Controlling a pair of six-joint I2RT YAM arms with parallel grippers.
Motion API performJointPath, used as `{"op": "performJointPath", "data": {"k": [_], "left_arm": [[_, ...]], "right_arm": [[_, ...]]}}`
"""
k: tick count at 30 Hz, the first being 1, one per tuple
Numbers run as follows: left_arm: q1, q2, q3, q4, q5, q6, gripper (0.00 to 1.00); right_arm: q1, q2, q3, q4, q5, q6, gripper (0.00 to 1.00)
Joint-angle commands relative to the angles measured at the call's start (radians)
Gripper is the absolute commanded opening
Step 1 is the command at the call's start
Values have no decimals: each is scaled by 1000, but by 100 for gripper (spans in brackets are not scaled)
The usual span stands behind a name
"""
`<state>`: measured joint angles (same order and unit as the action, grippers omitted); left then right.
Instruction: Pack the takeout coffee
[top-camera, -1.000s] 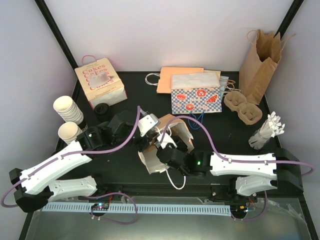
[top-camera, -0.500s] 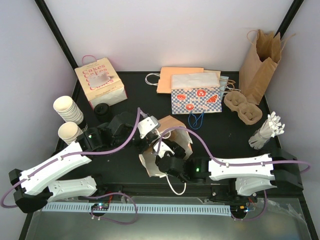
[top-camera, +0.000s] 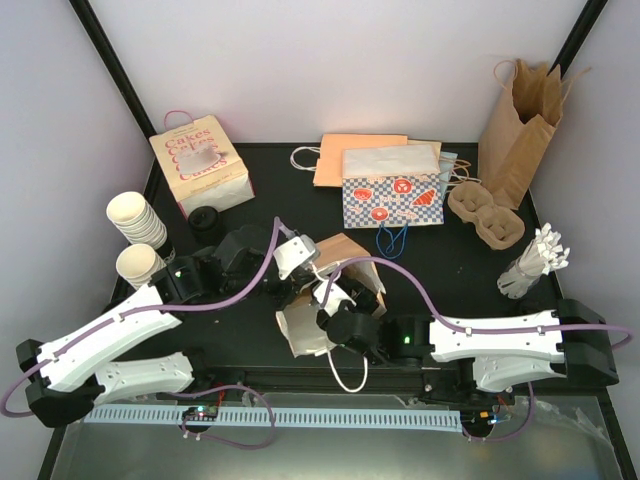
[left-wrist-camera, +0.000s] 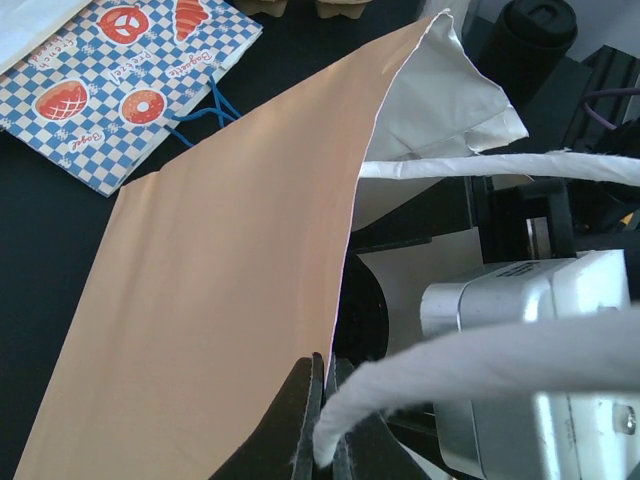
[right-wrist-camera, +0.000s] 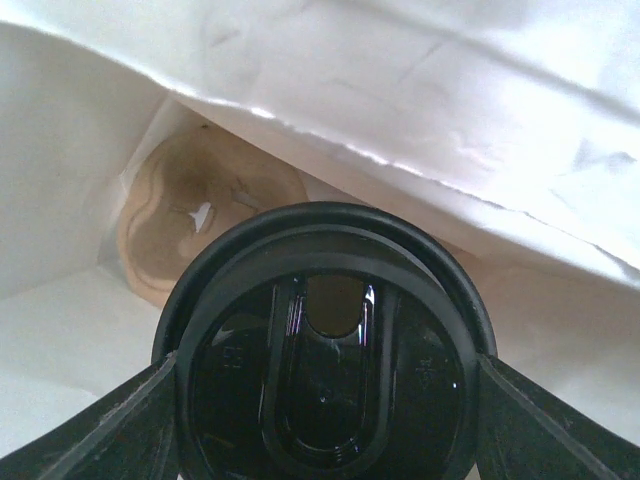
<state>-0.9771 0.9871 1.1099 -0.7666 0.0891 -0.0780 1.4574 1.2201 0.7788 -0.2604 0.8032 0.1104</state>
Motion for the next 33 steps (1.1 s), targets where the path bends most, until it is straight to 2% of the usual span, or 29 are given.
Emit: {"op": "performJointPath", "data": {"k": [1, 10, 19, 33], "left_arm": [[-6, -32, 1, -29, 22, 26, 2], [-6, -49, -17, -48, 44, 41, 2], [-11, -53, -28, -45, 83, 56, 1], [-17, -71, -27, -49, 147, 69, 2]], "right_arm": [[4, -7, -5, 33, -53, -60, 65], [4, -54, 2, 55, -120, -119, 67], [11, -66, 14, -3, -249, -269, 66], [82, -26, -67, 185, -225, -524, 63]]}}
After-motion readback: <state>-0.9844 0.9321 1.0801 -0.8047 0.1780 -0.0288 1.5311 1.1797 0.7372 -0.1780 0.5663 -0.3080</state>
